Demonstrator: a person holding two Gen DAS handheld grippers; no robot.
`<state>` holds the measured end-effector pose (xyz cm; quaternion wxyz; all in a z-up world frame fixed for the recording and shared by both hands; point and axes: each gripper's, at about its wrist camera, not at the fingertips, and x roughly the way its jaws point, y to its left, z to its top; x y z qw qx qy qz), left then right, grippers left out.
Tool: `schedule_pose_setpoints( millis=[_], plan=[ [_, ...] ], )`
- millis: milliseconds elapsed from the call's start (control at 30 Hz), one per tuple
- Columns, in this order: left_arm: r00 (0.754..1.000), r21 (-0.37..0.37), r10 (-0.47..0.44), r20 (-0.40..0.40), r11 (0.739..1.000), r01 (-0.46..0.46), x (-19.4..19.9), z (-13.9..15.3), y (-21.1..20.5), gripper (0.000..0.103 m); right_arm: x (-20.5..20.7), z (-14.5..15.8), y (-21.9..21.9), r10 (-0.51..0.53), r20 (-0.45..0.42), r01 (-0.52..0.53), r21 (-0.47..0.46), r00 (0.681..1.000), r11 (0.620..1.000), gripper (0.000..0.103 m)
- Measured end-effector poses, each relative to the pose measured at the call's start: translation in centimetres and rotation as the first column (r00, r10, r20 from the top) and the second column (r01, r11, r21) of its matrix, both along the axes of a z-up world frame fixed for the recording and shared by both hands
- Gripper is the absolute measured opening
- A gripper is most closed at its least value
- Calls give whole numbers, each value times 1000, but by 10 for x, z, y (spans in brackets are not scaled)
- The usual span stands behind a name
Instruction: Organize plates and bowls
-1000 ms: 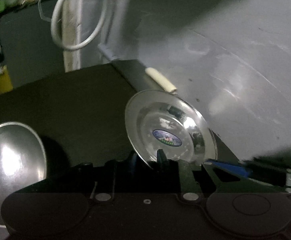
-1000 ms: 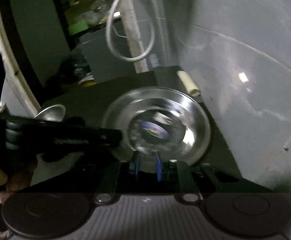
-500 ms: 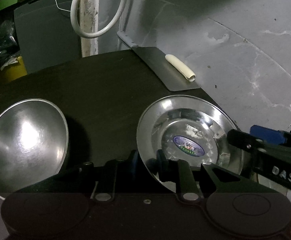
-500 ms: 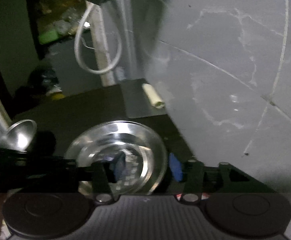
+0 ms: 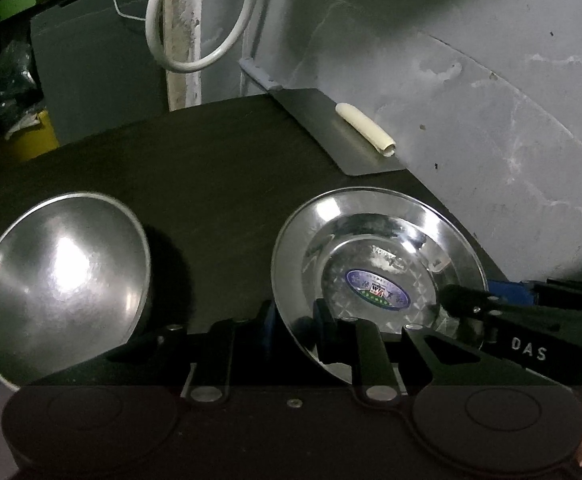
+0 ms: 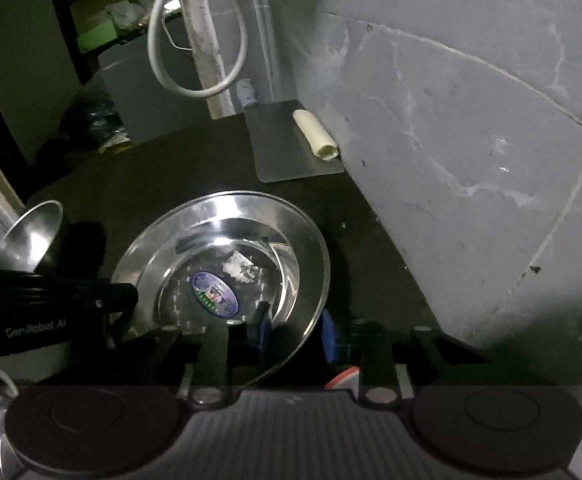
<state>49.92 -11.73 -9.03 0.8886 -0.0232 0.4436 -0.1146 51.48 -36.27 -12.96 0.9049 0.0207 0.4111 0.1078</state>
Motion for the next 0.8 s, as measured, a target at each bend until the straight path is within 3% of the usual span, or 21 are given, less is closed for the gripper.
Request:
schedule_pose_setpoints(
  millis=[800],
  plan=[
    [992,-35,69,109,997,-65,-57,51,28,21,-57,48,6,98,136,-113,107,986,988,28]
  ],
)
